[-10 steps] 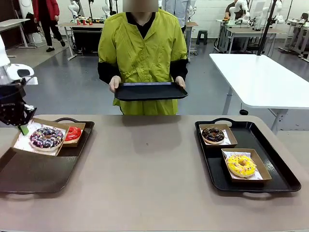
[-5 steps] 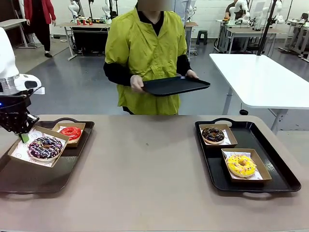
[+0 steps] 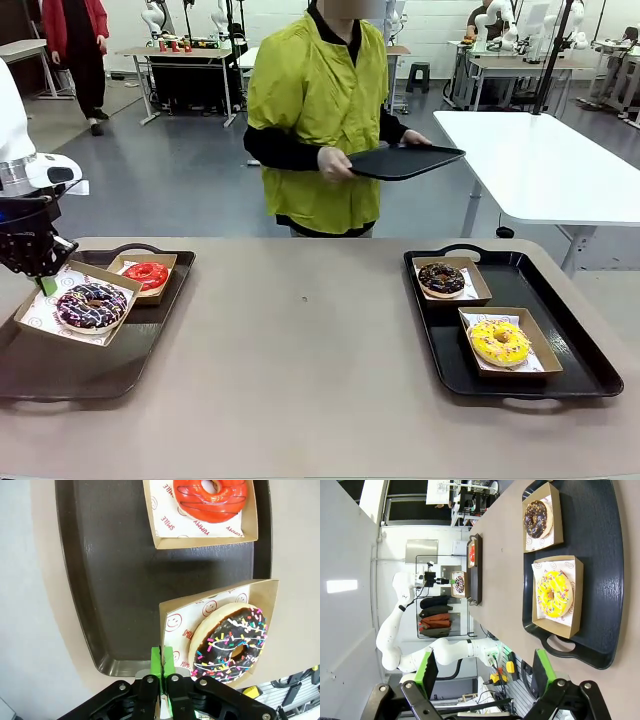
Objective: Individually package the donuts and arrange them on the tray.
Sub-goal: Place the picked Paper togo box on the Handle tray.
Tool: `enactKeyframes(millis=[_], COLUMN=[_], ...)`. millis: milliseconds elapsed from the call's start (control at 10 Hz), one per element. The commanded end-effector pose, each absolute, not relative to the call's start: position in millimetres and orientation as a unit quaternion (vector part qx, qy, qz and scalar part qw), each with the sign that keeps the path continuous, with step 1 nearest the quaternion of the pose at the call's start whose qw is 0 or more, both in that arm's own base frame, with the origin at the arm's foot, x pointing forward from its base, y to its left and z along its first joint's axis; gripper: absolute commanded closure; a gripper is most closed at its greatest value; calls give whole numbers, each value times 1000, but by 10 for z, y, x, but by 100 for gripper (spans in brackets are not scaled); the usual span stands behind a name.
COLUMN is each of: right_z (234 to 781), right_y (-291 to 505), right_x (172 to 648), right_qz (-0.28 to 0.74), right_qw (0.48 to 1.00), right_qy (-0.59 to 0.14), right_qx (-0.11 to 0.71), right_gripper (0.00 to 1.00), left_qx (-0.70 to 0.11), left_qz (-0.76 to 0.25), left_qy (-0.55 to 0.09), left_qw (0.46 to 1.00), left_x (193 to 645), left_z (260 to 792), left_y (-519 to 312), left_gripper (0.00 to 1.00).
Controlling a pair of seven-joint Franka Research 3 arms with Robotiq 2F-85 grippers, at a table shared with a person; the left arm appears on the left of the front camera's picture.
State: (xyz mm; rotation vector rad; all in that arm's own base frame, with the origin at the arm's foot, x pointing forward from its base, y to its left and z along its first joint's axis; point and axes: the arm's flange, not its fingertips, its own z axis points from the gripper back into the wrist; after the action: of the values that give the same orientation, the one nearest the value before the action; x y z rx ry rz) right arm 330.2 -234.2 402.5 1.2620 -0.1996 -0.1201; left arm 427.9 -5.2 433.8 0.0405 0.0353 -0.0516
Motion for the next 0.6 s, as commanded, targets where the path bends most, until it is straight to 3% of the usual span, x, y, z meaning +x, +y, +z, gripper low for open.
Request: enactKeyframes(millis=[0, 500], right_z=[4052, 4052], right_y=[-2342, -2342], right_x=[3291, 3291], right_qz=[-58, -58], right_qw=[798, 798], right_qy=[-93, -93], right_qx=[593, 593], right_gripper=[0, 0], left_qx=[18, -5], left_qz=[-33, -8], left_qy=[23, 36], left_qw=[999, 999], left_x=[4288, 4156], left_z=[4295, 3887], left_y=[-40, 284], left_gripper=[99, 99])
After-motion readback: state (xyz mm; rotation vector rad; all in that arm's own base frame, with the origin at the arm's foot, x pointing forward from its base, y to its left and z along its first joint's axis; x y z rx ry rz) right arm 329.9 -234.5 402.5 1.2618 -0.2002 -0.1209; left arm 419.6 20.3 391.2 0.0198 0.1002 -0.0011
